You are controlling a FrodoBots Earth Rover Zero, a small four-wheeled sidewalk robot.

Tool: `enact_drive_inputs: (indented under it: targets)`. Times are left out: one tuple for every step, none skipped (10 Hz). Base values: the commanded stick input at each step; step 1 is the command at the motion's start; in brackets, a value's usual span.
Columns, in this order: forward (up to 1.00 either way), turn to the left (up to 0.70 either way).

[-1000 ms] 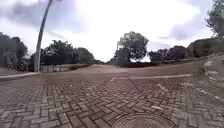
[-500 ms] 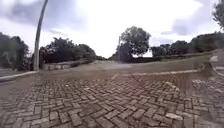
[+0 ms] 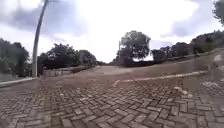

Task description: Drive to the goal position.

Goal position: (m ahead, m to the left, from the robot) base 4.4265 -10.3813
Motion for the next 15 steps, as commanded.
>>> enact_drive_inputs:
  targets:
    - [0.7,0.0]
    - [0.7,0.0]
    - [0.7,0.0]
    - [0.7,0.0]
    - [0.7,0.0]
    - [0.7,-0.11]
    - [0.7,-0.27]
    - [0.7,-0.27]
    - [0.7,-0.27]
    - [0.7,-0.27]
    - [0.7,-0.27]
    - [0.7,-0.27]
    - [0.7,-0.27]
    - [0.7,-0.27]
    - [0.7,-0.27]
